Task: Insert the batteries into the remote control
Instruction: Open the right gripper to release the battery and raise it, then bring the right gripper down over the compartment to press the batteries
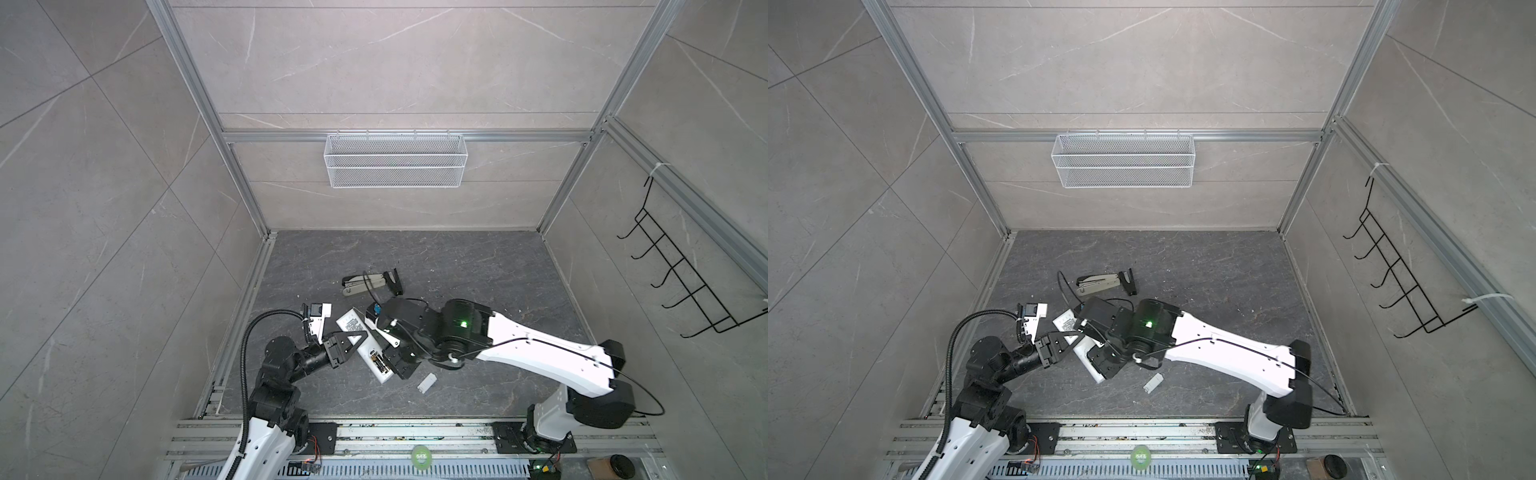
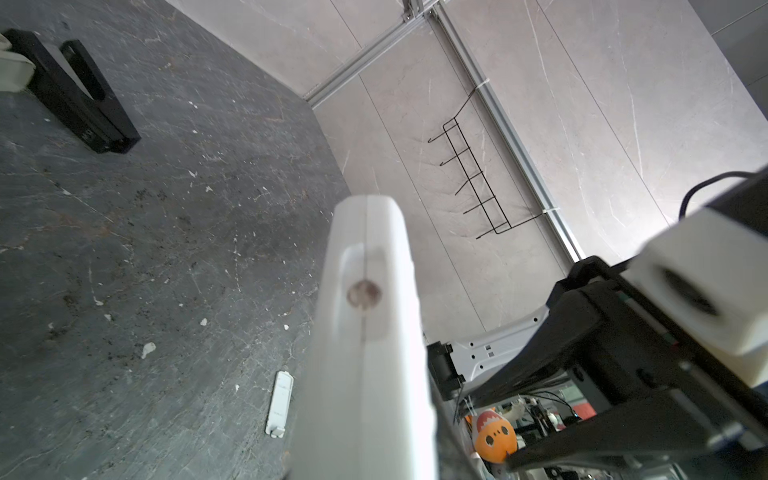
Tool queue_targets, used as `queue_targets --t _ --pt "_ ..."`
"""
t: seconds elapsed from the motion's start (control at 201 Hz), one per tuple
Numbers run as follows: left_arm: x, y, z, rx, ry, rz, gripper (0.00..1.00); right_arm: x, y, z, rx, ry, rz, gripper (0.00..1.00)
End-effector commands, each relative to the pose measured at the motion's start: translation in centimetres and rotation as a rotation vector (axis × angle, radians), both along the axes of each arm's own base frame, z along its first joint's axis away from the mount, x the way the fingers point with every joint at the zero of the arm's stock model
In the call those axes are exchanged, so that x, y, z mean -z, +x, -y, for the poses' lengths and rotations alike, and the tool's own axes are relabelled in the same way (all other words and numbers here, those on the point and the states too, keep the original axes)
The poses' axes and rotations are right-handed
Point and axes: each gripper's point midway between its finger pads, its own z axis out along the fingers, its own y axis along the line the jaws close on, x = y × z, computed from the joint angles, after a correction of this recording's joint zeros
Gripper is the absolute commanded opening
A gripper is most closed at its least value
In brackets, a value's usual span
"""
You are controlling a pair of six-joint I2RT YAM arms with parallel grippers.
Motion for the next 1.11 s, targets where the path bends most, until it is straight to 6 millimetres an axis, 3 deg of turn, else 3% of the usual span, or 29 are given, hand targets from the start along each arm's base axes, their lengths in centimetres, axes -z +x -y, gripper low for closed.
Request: queue_targets --t 0.0,0.095,0.209,0.478,0.622,0.921,1.1 --pt "-2.3 -1.7 0.8 0.119 -0.029 0.018 0.00 -3.8 -1.8 -0.4 -0.194 0.172 0.105 0.32" --pt "-2.7 -2.5 1.0 0.166 -0.032 0.004 0.00 -4.6 -2.6 0.1 -0.307 0.222 0.179 0.35" --pt "-2.9 -3.5 1.2 0.216 -0.021 -0.004 0.00 -4.3 -4.7 -0.2 -0.494 0.265 0.204 0.55" --pt "-2.7 -4.4 1.3 0.264 -0.027 -0.027 0.00 -1.6 -4.8 -0.8 -0.648 0.120 0.316 0.67" --pt "-2.7 -4.6 1.4 0.280 -0.034 -0.032 0.00 -0.8 -4.7 -0.9 -0.710 0.060 0.417 0.65" --pt "-3.2 -5.2 1.6 0.322 -0.055 -0.017 0.00 1.2 -5.1 -0.6 -0.794 -0.091 0.488 0.47" --pt "-2.9 -5.0 1.8 0.326 -0.052 -0.038 0.00 1.2 -5.2 -0.6 -0.814 -0.113 0.511 0.40"
